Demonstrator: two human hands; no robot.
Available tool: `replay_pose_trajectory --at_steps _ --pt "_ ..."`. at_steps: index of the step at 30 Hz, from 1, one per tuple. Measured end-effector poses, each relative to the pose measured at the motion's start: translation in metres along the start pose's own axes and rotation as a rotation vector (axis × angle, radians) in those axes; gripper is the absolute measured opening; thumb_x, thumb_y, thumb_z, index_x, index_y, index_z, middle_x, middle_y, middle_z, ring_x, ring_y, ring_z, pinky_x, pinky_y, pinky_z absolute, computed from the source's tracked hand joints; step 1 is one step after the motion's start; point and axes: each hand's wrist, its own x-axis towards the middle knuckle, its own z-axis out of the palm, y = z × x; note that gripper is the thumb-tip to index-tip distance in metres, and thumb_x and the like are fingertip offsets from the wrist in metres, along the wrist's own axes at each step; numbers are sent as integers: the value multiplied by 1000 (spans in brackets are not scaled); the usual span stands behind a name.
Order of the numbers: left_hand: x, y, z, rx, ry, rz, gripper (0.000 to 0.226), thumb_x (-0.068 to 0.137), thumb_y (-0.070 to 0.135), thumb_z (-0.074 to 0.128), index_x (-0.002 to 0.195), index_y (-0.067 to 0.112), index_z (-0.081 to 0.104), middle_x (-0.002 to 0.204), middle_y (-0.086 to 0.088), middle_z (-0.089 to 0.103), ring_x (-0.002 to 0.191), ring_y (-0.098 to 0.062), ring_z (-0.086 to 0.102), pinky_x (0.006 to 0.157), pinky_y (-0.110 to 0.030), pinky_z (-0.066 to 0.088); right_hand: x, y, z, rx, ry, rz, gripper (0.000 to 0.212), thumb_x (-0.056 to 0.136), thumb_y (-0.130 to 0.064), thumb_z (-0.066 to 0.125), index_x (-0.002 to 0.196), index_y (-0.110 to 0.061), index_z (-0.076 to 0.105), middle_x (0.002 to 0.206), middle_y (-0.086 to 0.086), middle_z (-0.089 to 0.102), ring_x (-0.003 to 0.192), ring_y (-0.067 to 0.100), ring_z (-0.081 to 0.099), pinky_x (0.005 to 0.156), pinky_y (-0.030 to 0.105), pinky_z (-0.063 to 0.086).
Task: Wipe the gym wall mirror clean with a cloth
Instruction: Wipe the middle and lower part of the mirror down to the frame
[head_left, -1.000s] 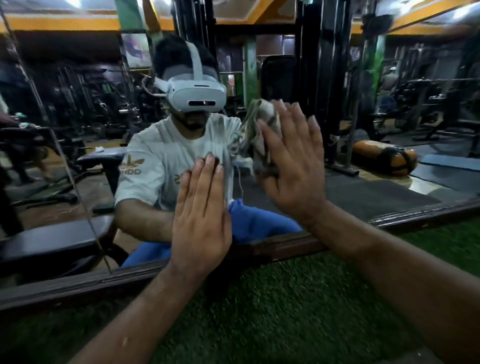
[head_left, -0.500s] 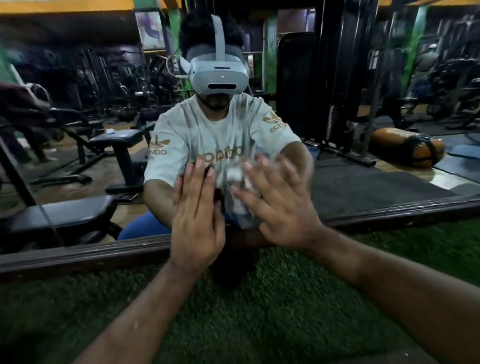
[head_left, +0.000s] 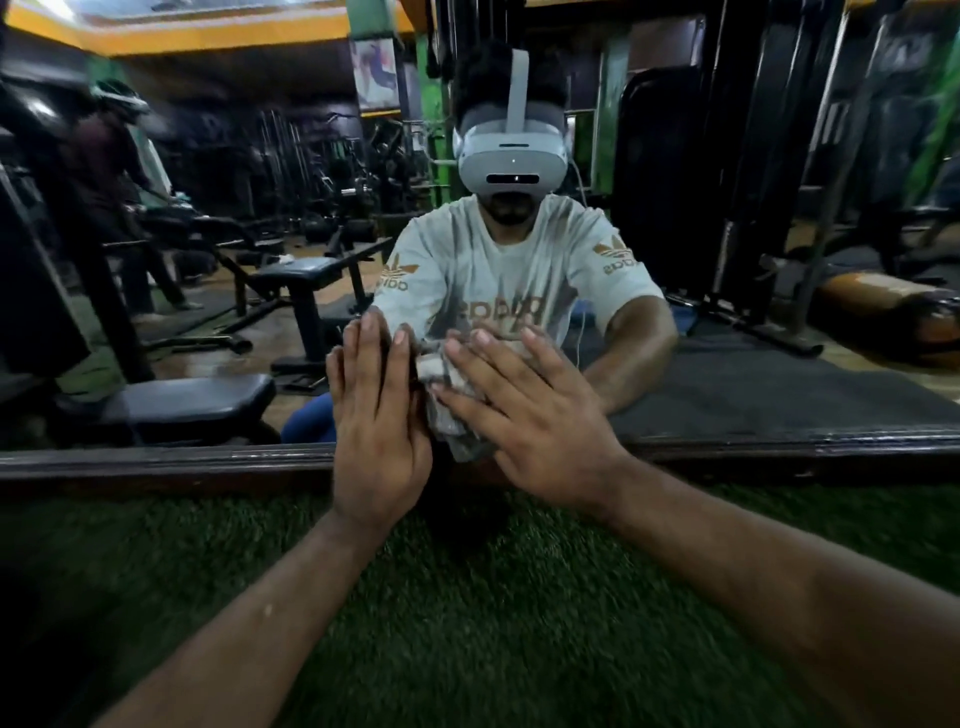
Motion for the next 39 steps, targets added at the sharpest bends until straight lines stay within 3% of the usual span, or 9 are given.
replay_pose_trajectory --at_steps 7,10,15,20,26,29,31,37,39 --pt "5 30 7 18 -9 -110 62 97 12 44 155 -3 28 164 -31 8 153 -45 0 124 -60 1 13 27 -14 26 132 207 66 92 -13 49 158 -19 46 167 16 33 157 36 26 128 61 14" --pt "7 34 6 -2 -24 -166 71 87 6 42 156 -3 26 165 -28 7 154 -43 -1 124 -59 0 11 9 -4 45 113 153 59 98 -16 44 157 -19 48 167 15 34 156 35 30 128 57 12" --pt "8 24 -12 2 2 -117 61 95 6 47 154 -2 33 165 -21 18 156 -33 10 124 -57 12 12 33 -6 -17 77 5 64 92 -20 52 156 -20 49 166 15 36 155 35 31 126 61 20" --pt "43 23 -9 13 7 7 63 94 3 45 154 -5 28 165 -21 19 156 -31 10 122 -59 18 60 46 -23 55 269 349 54 108 -34 28 151 -16 56 161 18 43 152 39 36 122 65 26" --pt "42 17 -7 -27 -23 30 68 87 1 41 153 -9 27 164 -23 19 155 -36 14 122 -60 17 40 52 -17 40 116 22 58 103 -26 23 144 -18 63 161 15 44 153 37 35 121 65 29" --pt "44 20 -10 -20 -15 39 67 90 1 47 154 -8 27 165 -22 17 155 -34 11 126 -50 10 64 65 -28 2 234 190 44 99 -21 52 140 -16 67 159 17 45 152 39 37 123 65 25" --pt "45 24 -13 -14 -6 21 67 91 3 47 153 -8 27 165 -22 19 155 -32 12 127 -46 7 78 60 -28 24 324 322 51 89 -18 65 140 -15 66 159 17 46 152 38 36 125 62 20" --pt "49 28 -19 -16 5 2 65 89 8 40 151 -9 33 162 -22 27 153 -32 21 127 -43 11 35 54 -16 29 143 7 61 84 -16 58 145 -17 62 162 15 42 154 36 34 123 65 25" --pt "49 29 -16 -12 1 7 63 91 8 41 151 -9 32 162 -22 25 154 -32 19 127 -43 10 36 66 -20 -7 187 88 52 92 -21 57 144 -17 64 161 15 43 154 36 35 125 63 22"
